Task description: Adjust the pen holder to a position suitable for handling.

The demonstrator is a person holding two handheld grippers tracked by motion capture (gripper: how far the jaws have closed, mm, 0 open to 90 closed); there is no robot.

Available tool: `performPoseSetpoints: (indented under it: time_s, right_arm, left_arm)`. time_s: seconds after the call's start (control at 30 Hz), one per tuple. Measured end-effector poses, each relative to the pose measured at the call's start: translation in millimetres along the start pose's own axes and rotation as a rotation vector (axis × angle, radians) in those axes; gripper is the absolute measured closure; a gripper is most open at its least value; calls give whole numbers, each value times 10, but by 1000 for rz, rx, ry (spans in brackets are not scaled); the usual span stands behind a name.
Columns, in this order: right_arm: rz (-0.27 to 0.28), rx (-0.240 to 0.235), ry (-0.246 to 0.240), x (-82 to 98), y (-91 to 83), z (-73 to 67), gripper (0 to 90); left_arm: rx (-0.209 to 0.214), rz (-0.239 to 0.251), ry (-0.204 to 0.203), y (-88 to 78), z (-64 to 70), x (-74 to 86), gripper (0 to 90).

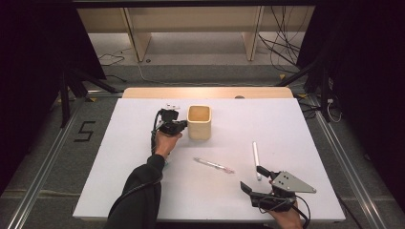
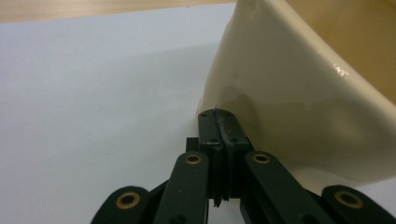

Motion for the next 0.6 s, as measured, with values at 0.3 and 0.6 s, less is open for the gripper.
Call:
performPoseSetpoints:
  time_s: [0.3, 0.6]
  right_arm:
    - [0, -1, -1, 3, 3, 0, 211]
    - [-7, -2, 1, 10, 4, -3, 211]
  left_arm:
    - [10, 1, 13, 53, 175, -31, 891]
    - [17, -3, 26, 57, 239, -32, 891]
Point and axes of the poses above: each handheld gripper's, and its own axes: y roughly forward along the jaws, x roughly out of its underside, z roughly to its right, the point moved 3 cm from there along y, roughly forward along the jaws, and after that the axes turned 13 degrees about -x, right-handed, at the moved point
